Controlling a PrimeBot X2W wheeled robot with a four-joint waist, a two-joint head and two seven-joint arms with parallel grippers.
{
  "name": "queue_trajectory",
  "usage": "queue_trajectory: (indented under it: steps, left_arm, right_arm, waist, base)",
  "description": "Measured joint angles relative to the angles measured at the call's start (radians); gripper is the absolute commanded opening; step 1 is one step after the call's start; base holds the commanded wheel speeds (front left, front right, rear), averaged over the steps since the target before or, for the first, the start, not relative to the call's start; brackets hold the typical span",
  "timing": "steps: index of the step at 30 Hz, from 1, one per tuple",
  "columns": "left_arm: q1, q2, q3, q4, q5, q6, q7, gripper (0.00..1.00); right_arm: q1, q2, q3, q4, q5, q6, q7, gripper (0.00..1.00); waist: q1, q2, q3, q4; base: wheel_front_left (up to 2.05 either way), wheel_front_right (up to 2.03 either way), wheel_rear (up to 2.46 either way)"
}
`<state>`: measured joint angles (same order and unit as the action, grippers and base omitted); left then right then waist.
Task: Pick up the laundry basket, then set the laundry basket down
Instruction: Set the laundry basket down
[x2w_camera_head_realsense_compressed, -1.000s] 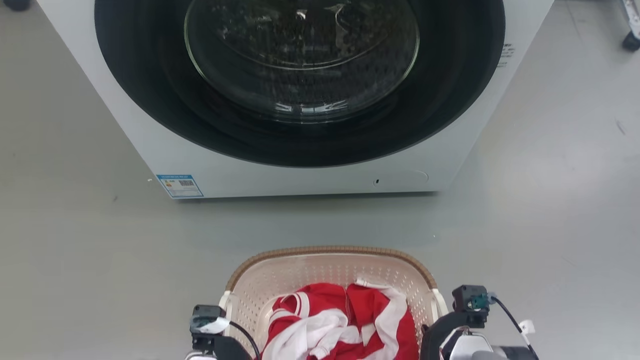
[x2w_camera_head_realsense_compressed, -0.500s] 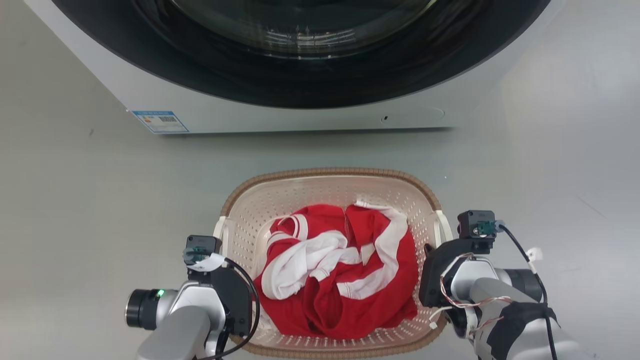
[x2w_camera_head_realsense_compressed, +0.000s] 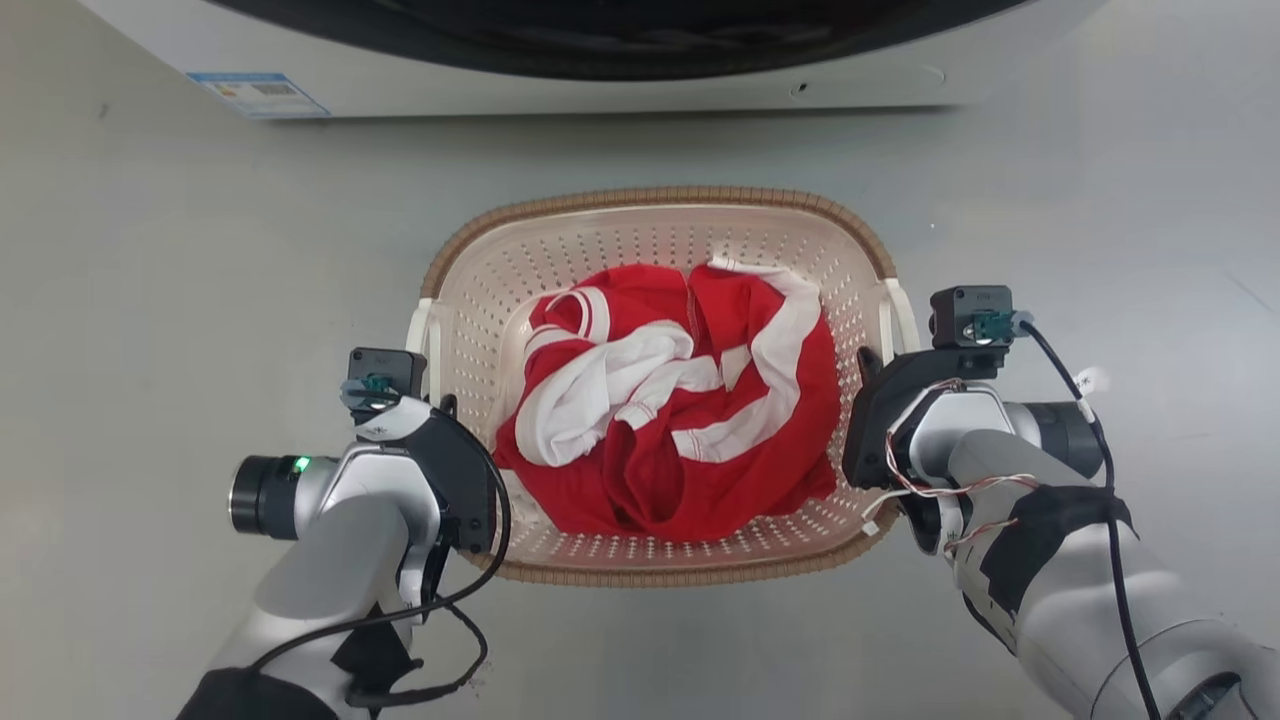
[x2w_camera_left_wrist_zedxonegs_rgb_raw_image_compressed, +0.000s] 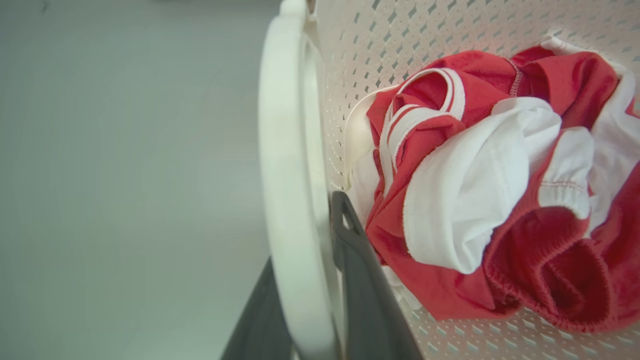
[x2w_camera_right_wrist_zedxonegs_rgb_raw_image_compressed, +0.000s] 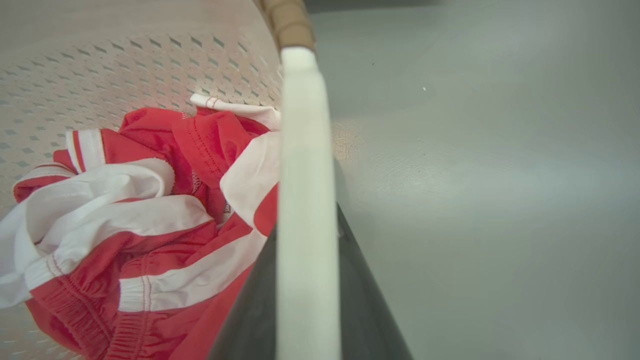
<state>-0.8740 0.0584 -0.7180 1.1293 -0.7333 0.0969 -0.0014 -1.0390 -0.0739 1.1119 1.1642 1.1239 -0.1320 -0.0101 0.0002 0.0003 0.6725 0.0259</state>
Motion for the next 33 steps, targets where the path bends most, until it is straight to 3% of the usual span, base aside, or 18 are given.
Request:
queue_trajectory:
  steps: [16,33]
  left_arm:
    - [-0.114,0.002,0.009,0.009,0.007,0.001,-0.031,0.00]
    - [-0.173,-0.002,0.009,0.036,0.015,0.000,-0.070,0.00]
  right_arm:
    - [-0.106,0.001,0.001,0.036,-0.025,0.014,-0.038,0.00]
    - [-0.158,0.003,0.006,0.058,-0.033,0.027,-0.079,0.00]
  waist:
    - [0.0000,-0.0001,0.195,0.005]
    - [-0.0002,-0.0003,0.246,0.009]
  base:
    - [0.00,0.00,0.00]
    - [0.00,0.00,0.00]
